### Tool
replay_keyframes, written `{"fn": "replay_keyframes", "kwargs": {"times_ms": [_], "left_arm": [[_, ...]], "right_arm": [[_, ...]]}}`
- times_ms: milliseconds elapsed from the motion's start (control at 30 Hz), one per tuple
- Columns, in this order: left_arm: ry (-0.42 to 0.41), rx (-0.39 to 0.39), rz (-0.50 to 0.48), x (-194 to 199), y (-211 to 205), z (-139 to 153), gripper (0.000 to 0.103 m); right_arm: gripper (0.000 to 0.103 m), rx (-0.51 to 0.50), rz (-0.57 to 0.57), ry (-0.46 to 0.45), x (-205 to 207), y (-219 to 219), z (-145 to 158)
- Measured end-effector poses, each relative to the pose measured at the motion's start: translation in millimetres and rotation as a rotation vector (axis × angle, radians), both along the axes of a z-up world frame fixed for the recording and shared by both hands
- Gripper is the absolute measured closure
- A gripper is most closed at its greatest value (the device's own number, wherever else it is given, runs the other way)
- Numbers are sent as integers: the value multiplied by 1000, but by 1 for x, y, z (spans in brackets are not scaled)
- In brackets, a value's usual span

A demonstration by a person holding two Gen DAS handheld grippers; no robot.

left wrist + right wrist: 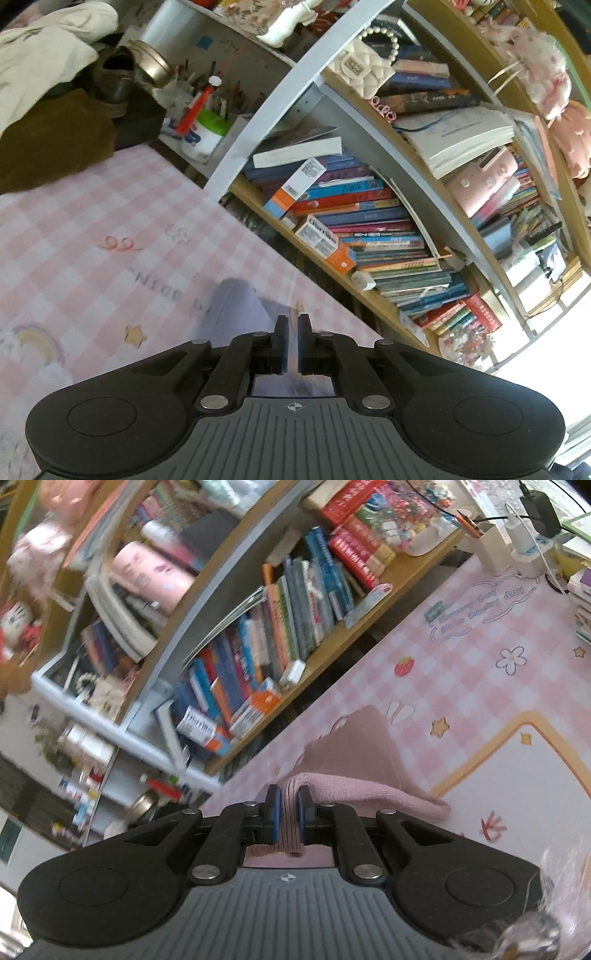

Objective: Fold clothes
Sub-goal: 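Lift both hem edges and fold the sweater bottom up toward the collar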

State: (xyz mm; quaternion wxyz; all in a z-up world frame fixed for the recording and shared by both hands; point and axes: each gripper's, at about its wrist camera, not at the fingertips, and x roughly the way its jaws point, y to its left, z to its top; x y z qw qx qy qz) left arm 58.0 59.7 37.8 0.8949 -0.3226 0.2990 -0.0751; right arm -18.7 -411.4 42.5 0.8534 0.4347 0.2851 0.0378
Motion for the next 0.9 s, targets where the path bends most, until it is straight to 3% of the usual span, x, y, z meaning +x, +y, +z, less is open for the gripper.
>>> {"fn": "replay_keyframes", "kwargs": {"times_ms": [100, 400, 500, 633, 733, 833, 900], "left_arm": [[15, 18, -8, 24, -2, -9, 103], [36, 235, -165, 50, -18, -34, 102], [67, 270, -204, 44, -15, -45, 92], [113, 322, -268, 46, -25, -63, 90], [122, 409, -370, 50, -48, -74, 87], [126, 526, -448, 57, -73, -87, 70], [136, 567, -475, 61, -81, -94, 68]], "right_arm": [[94, -14, -23, 7, 25, 0, -4], [94, -97, -29, 61, 60, 7, -20], [94, -123, -18, 76, 66, 10, -24], [94, -137, -20, 106, 76, 13, -31], [94, -148, -19, 121, 81, 16, -34], [94, -154, -24, 131, 82, 16, -34], [94, -153, -28, 135, 81, 16, -34]]}}
